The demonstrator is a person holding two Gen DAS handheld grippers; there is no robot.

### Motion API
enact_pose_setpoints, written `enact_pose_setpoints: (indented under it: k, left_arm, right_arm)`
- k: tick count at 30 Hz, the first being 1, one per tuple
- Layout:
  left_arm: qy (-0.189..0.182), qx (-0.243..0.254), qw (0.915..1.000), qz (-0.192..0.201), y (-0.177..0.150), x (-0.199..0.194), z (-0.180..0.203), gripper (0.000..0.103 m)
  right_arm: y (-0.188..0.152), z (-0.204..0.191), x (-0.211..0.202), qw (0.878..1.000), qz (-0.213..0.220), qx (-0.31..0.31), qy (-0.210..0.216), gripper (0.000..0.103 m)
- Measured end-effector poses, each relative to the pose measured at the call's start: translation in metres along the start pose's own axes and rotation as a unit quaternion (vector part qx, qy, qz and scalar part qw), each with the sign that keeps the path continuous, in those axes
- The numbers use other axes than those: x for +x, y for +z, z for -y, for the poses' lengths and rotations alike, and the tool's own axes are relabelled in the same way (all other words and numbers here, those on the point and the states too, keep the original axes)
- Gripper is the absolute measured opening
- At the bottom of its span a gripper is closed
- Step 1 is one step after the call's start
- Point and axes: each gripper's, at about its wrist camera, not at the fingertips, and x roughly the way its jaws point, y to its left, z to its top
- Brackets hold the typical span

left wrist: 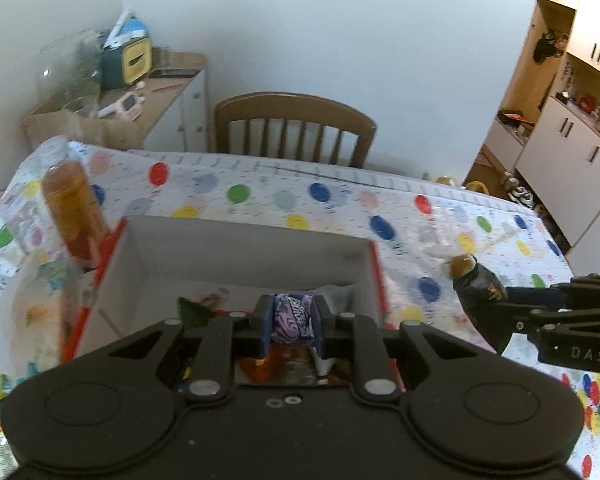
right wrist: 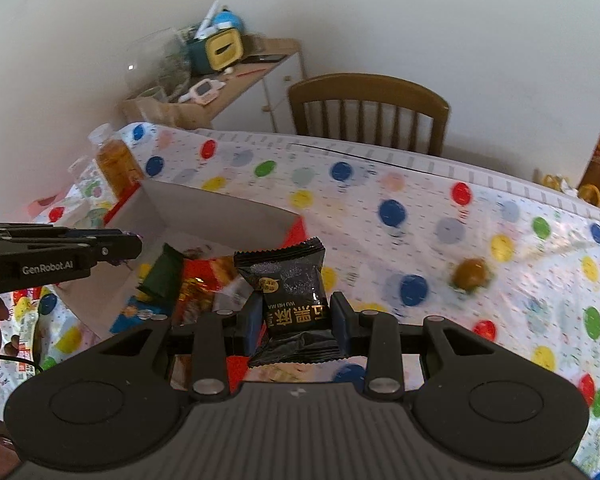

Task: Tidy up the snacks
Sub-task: 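Carry the purple wrapper and black packet over the box and open both tools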

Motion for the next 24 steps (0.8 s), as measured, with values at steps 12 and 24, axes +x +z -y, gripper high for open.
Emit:
enact_pose_setpoints:
  k: [12, 24]
  left_arm:
    - [0.047, -0.022, 0.998, -0.035, -0.008, 0.029, -0.064, 0.017]
    - [0.057, -0.006, 0.9948, -0.083, -0.027, 0.073, -0.076, 0.017]
  right_arm:
    - [0.018, -0.054, 0.063, 0.999, -0.026, -0.028, 0.002, 0.035]
    - [0.023, -0.071, 0.129, 0.996, -0.063, -0.052, -0.018, 0.035]
